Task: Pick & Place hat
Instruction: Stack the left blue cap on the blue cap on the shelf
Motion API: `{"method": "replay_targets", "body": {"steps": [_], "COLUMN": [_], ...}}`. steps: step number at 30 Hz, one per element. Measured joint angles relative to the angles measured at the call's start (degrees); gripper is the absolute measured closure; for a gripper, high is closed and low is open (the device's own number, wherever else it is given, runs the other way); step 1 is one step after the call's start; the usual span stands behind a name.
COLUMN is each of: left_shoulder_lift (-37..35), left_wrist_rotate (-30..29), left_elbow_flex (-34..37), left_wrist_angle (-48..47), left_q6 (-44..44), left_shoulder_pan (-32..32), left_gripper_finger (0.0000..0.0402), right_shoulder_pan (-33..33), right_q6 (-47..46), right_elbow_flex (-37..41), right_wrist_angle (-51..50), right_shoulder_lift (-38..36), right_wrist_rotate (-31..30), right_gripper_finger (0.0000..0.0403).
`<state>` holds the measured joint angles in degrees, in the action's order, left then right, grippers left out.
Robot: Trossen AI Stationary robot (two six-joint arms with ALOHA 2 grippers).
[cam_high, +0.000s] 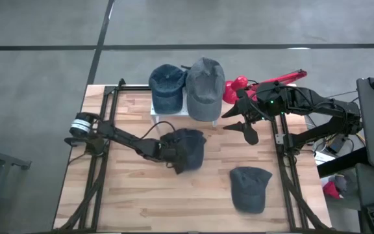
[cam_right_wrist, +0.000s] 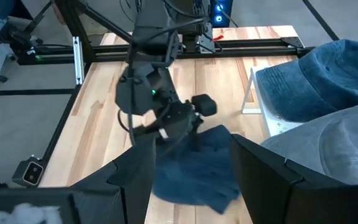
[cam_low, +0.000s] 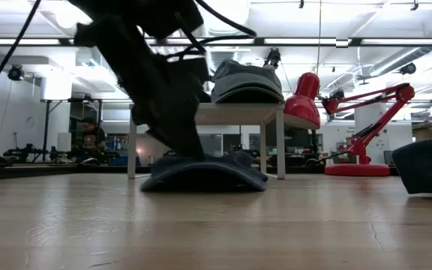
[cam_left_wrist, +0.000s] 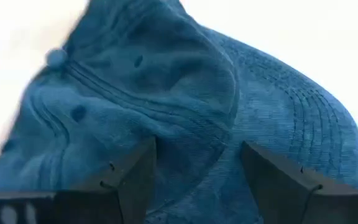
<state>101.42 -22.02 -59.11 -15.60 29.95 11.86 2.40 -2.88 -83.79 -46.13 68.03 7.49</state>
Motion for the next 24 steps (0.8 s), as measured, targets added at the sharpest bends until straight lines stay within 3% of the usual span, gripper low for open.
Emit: {"method": "replay_targets", "body": {"steps": [5,12,17,24], "left_shoulder_lift": [-2.7,-8.4,-10.2,-9.5], "left_wrist_rotate": [4.9,5.0,-2.5,-2.4], "left_elbow_flex": [0.0,-5.6,-9.7,-9.9], "left_wrist_angle": [-5.5,-16.3,-20.5,-23.0], "left_q6": [5.5,15.0,12.5,6.1], "left_shoulder_pan": [3.3,7.6,8.5,6.9], "left_gripper_finger": [0.0156,0.0156,0.0156,0.0156], "right_shoulder_pan": [0.0,0.0,0.0,0.0], "right_q6": [0.0,0.0,-0.1,0.0], "right_elbow_flex": [0.0,0.0,0.0,0.0], "right_wrist_angle": [-0.1,-0.1,-0.1,0.0], "right_shoulder_lift": [0.0,0.0,0.0,0.0], "right_wrist_rotate": [0.0,0.0,0.0,0.1], "right_gripper_finger": [0.0199,0.0199,0.0199,0.0199]}}
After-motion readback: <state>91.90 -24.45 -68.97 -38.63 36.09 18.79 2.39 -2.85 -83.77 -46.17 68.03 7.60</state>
